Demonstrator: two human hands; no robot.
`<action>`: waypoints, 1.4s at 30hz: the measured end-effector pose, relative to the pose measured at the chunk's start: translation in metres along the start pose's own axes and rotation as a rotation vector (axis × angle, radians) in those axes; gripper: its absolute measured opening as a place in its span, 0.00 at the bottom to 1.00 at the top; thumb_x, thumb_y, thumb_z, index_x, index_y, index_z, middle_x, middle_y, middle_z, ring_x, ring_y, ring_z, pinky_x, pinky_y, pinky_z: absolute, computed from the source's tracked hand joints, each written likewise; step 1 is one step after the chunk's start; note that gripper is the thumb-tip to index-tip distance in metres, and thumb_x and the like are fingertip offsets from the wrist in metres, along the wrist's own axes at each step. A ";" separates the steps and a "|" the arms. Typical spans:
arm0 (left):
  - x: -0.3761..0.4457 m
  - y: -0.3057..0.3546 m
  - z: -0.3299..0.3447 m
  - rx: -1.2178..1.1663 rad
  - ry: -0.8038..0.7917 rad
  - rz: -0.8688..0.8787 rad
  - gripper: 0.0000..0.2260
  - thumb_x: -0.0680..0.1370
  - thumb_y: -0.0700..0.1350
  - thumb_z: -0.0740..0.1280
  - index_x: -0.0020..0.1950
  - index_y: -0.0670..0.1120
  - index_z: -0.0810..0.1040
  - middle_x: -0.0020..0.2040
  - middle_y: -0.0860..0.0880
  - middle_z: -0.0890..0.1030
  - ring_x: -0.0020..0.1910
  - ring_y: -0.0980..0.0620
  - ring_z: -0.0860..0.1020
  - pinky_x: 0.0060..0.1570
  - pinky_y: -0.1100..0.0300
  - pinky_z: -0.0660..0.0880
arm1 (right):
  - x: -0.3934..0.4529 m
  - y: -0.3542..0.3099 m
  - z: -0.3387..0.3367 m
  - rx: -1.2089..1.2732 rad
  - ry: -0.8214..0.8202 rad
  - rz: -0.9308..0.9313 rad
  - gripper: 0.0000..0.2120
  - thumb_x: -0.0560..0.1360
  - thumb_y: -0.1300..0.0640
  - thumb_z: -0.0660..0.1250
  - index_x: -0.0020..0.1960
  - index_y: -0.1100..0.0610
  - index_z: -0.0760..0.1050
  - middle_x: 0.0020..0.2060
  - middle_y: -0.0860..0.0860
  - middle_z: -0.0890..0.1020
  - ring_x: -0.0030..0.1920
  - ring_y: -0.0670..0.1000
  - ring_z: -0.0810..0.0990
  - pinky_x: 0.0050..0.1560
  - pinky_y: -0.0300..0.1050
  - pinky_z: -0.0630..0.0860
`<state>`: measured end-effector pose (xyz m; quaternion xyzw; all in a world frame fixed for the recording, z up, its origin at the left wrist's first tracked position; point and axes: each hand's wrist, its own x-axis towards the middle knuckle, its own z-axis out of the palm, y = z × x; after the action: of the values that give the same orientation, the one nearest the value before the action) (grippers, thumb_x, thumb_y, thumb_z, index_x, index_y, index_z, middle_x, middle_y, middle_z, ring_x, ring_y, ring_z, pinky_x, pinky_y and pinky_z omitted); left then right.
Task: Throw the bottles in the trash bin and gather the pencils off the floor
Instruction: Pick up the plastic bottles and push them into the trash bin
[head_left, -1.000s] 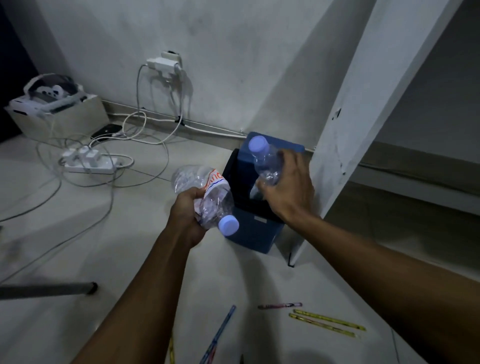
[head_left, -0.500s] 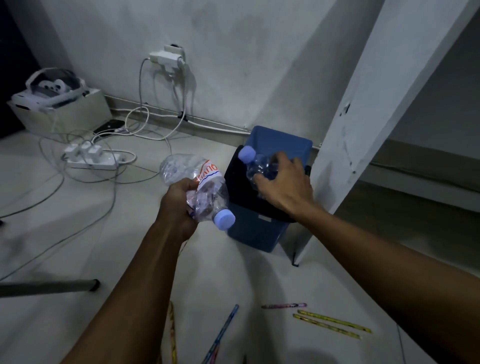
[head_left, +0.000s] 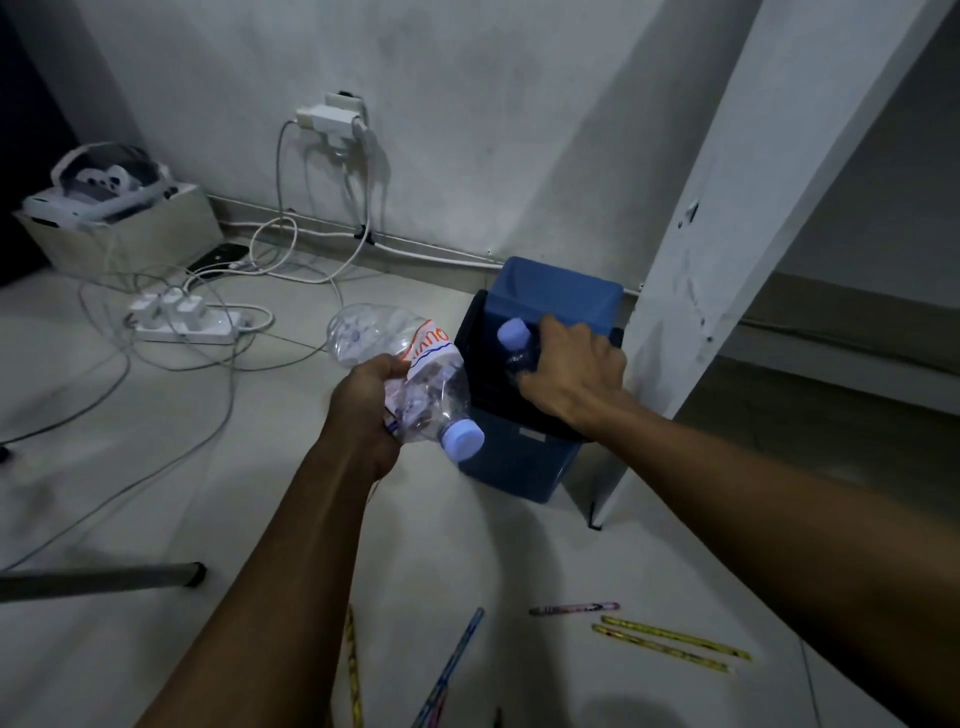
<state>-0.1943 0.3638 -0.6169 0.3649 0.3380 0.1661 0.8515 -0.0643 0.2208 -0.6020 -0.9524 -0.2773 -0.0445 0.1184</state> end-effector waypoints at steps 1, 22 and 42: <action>0.000 0.000 0.000 0.003 0.006 0.001 0.14 0.78 0.40 0.60 0.62 0.37 0.75 0.48 0.41 0.82 0.42 0.46 0.82 0.39 0.52 0.80 | 0.002 -0.001 0.001 -0.006 -0.010 0.002 0.20 0.72 0.49 0.68 0.61 0.54 0.70 0.54 0.56 0.79 0.54 0.61 0.79 0.47 0.50 0.71; -0.001 0.004 0.012 0.097 0.024 -0.012 0.15 0.77 0.41 0.64 0.62 0.38 0.77 0.52 0.40 0.84 0.40 0.47 0.83 0.33 0.58 0.81 | 0.008 0.011 0.003 0.317 -0.148 0.054 0.10 0.71 0.51 0.72 0.47 0.56 0.80 0.48 0.53 0.83 0.47 0.54 0.81 0.46 0.49 0.79; -0.025 0.001 0.087 0.177 -0.351 -0.014 0.33 0.77 0.68 0.47 0.57 0.44 0.78 0.49 0.43 0.81 0.45 0.46 0.80 0.45 0.54 0.75 | -0.056 0.018 -0.076 1.036 0.239 -0.175 0.16 0.72 0.55 0.75 0.58 0.54 0.77 0.48 0.52 0.84 0.49 0.56 0.85 0.46 0.60 0.83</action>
<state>-0.1519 0.3068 -0.5612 0.4595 0.2004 0.0636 0.8629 -0.1030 0.1581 -0.5409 -0.7309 -0.3258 -0.0199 0.5994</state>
